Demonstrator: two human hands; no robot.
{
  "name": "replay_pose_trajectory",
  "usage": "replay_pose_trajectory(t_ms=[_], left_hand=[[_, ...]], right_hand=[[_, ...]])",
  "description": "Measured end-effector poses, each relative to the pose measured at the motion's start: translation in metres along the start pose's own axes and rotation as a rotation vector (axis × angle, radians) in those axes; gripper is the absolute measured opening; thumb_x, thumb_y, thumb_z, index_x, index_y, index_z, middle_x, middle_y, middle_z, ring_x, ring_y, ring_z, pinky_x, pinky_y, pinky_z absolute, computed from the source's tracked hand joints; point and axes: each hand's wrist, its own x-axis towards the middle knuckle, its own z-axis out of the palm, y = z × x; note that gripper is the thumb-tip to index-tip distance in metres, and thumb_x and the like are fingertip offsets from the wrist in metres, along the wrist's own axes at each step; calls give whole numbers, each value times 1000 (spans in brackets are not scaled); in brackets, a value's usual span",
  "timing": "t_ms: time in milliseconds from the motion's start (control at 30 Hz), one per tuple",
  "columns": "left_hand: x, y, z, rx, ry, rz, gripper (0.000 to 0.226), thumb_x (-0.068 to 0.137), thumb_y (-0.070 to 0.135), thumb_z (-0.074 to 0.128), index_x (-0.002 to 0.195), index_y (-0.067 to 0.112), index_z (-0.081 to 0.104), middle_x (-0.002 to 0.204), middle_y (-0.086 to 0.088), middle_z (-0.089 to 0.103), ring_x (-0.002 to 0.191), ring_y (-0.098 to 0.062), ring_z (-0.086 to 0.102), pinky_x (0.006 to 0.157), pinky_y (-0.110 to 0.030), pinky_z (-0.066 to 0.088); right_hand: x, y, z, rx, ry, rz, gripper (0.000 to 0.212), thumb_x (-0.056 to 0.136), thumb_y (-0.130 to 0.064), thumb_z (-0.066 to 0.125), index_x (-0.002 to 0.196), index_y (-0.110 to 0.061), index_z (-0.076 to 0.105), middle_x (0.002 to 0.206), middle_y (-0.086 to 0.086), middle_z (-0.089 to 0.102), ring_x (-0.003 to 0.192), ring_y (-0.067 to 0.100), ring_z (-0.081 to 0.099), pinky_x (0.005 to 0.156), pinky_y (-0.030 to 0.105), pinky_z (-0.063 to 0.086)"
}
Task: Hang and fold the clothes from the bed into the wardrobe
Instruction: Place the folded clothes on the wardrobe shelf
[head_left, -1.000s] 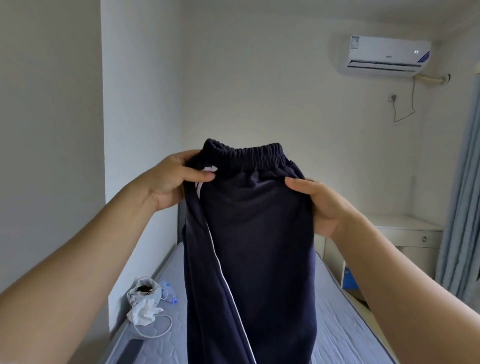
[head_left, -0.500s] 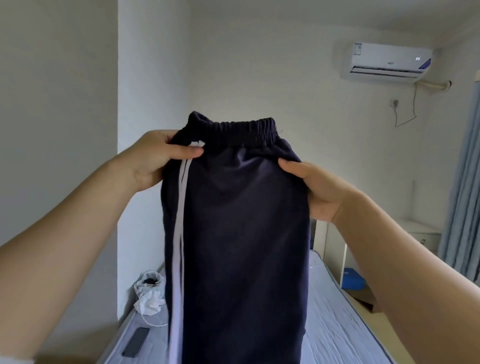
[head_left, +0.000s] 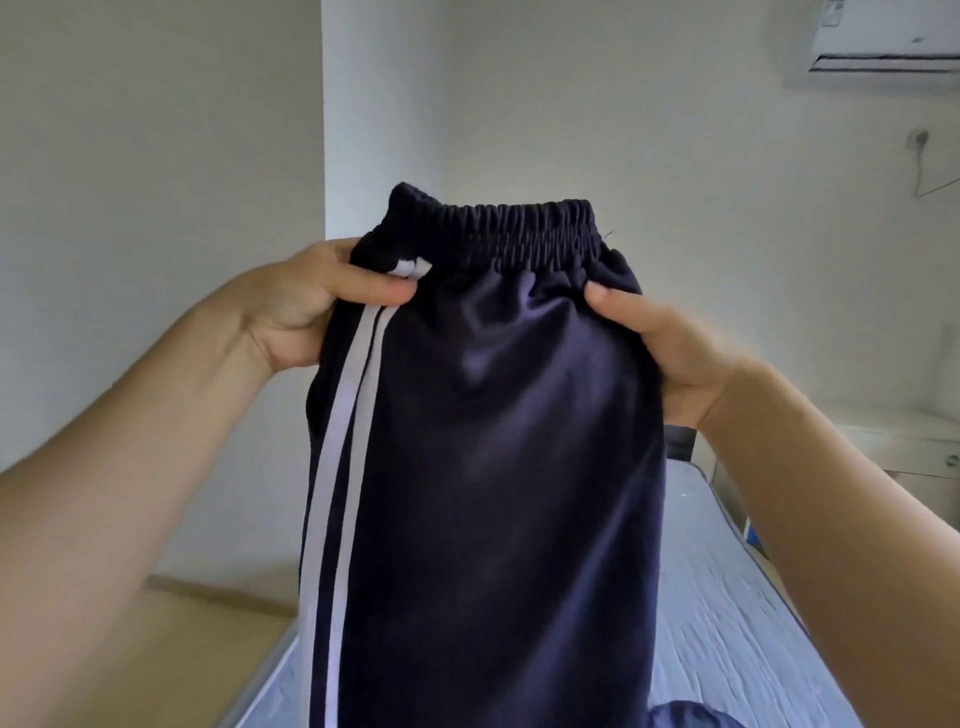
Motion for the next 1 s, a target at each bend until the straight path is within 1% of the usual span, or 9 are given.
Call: replay_pose_trajectory(t_ms=[100,167,233,367,500,633,733,800,1000], left_hand=[[-1,1,-18,65,-105,-96,51,27,34,95,70,14,76,74,-3,73,66,-14,70,58,-23,55],[6,-12,-33,142,-163,-269,65,19,38,95,75,9,76,83,-11,73,73,-20,71,62,-26,57],[19,-34,-51,246,-206,-413,62,31,30,95,84,6,74,93,-15,71,81,-23,70,67,-29,58],[54,-103,-83,499,-107,-598,17,75,5,72,90,12,67,95,-4,69,83,-12,66,72,-22,55],[99,-178,-114,897,-86,-728,15,78,15,74,90,14,66,96,-2,59,90,-18,52,72,-24,40],[151,-195,-148,1084,28,-542,26,77,21,74,96,5,64,90,-8,55,83,-22,50,69,-24,36],[184,-171,-170,930,214,-370,19,79,20,72,89,17,56,76,-3,56,53,-14,54,45,-16,35],[200,-148,-182,728,282,-315,21,85,13,66,80,21,47,71,-2,57,36,-6,55,32,-9,25],[210,-89,-199,593,376,-86,28,83,6,64,78,24,43,74,1,56,50,-7,56,32,-8,26]], right_hand=[[9,2,0,14,25,-11,28,70,-38,63,92,-25,74,100,-1,73,89,13,70,69,24,57],[18,13,-5,-35,56,93,36,66,-39,64,94,-19,73,101,2,73,88,15,70,67,25,57],[31,31,-11,-89,86,170,32,63,-34,66,85,-13,76,96,6,74,83,17,71,63,26,57],[77,90,-24,-222,211,336,13,79,-16,68,86,-6,74,88,6,74,77,18,70,62,27,55],[145,161,-46,-831,473,424,9,87,-8,60,80,-5,65,76,7,51,75,20,45,62,28,36],[212,176,-59,-1020,734,372,26,88,-14,51,62,-16,53,67,2,52,81,27,51,86,44,42],[254,151,-58,-994,926,206,18,85,-12,43,71,-16,54,69,3,53,81,30,51,90,47,42],[276,128,-56,-1019,1014,77,16,85,-9,41,79,-18,53,75,6,51,81,29,48,88,43,41],[302,70,-39,-817,1103,-245,37,77,-3,32,86,-29,57,75,-2,55,73,21,52,70,29,44]])
